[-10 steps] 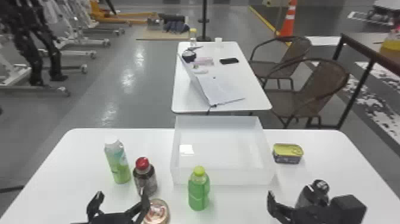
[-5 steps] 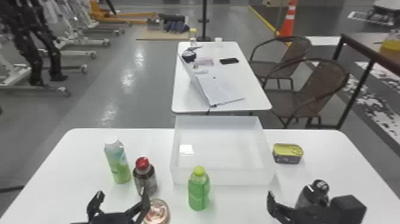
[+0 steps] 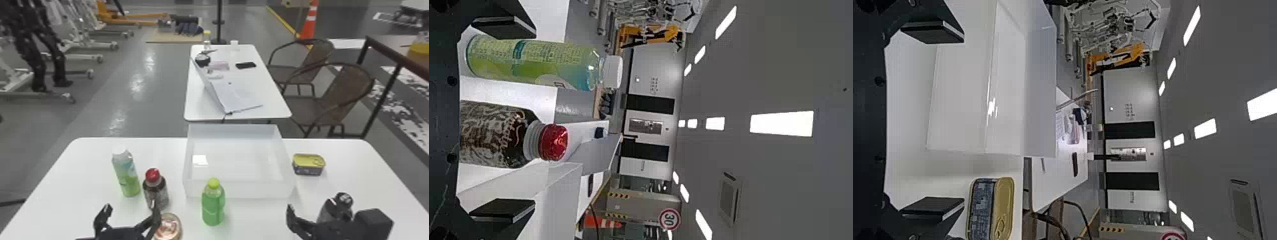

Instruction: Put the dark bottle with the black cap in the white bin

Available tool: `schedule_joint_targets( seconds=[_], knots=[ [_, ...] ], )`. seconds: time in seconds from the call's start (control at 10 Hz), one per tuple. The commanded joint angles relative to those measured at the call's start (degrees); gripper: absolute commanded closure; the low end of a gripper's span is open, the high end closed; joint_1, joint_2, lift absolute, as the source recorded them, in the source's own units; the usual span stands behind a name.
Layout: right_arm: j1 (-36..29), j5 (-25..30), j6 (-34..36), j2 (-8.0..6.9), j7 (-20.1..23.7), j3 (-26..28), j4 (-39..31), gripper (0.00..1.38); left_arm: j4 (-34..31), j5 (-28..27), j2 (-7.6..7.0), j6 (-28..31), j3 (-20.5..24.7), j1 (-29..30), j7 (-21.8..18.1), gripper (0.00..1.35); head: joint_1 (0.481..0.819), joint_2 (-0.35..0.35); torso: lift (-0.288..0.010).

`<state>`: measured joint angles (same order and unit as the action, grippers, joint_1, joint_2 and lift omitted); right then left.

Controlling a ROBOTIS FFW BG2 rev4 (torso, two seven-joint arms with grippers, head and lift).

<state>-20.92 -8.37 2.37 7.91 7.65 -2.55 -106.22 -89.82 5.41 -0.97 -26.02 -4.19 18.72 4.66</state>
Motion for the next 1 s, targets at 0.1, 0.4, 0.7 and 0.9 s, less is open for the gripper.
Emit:
schedule_joint_targets(
  seconds=[0.1,0.4,0.7,0.9],
  knots=[
    [0.00,1.25,0.62,-0.26,0.00,0.00,-1.09,0.14,0.00,-0.05,0.00,0.00,0.06,0.00,0.00,0.11,0.549,0.000,-0.100],
    [-0.62,2.92,1.23,-0.35,-0.61,0.09,-3.64,0.14,0.00,-0.05,0.00,0.00,0.06,0.00,0.00,0.11,0.549,0.000,-0.100],
    [-1.50,3.80,-1.76,-0.79,-4.83,1.32,-4.70,0.14,0.00,0.04,0.00,-0.09,0.15,0.08,0.00,0.11,0.549,0.000,-0.100],
    [-1.23,3.97,-3.16,-1.93,-5.10,3.25,-5.31,0.14,0.00,0.04,0.00,0.00,0.15,0.08,0.00,0.11,0.549,0.000,-0.100]
  ],
)
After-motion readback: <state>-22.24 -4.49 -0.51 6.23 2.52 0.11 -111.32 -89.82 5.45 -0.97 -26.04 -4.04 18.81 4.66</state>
